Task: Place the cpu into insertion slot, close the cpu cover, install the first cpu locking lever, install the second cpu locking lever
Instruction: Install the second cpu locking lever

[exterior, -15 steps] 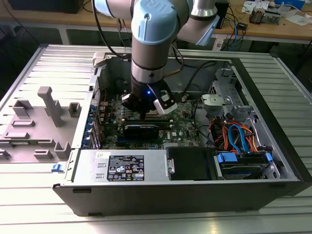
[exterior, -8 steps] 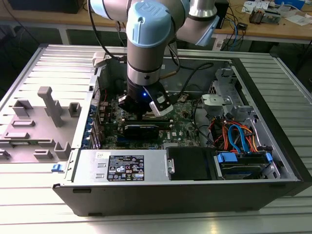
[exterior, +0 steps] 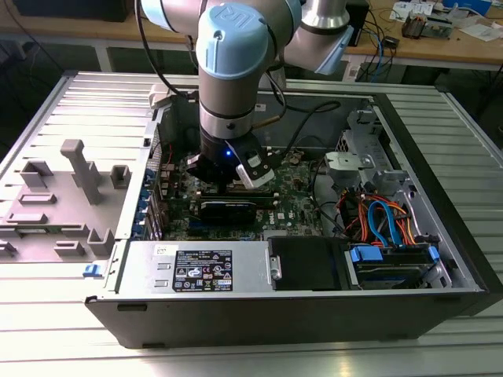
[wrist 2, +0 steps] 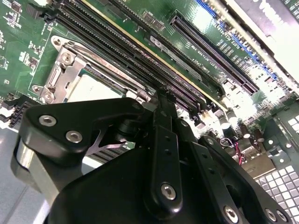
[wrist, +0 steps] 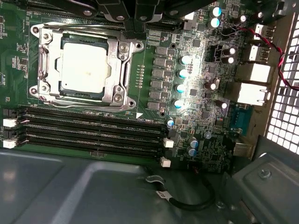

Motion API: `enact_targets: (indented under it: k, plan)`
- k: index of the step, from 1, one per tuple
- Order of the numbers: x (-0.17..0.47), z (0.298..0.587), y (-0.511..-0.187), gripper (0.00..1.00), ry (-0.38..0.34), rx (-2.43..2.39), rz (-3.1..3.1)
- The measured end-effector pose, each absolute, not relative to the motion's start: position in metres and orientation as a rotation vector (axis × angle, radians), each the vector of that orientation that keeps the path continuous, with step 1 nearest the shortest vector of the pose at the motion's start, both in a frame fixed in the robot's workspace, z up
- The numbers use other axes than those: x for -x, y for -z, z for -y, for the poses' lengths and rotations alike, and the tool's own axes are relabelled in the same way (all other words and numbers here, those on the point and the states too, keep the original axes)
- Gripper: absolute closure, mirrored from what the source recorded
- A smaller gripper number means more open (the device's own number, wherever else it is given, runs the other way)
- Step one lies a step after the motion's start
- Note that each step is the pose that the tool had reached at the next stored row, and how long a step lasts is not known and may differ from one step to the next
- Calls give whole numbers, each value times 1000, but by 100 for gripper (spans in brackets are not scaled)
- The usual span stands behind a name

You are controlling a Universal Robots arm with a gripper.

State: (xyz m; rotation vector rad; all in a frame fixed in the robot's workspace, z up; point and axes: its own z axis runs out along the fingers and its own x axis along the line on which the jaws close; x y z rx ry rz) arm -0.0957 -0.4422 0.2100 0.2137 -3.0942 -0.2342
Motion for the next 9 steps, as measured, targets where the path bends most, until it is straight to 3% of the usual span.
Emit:
enact_targets:
  k: [9]
  plan:
    - [96, 442, -209, 89, 238, -214, 3094]
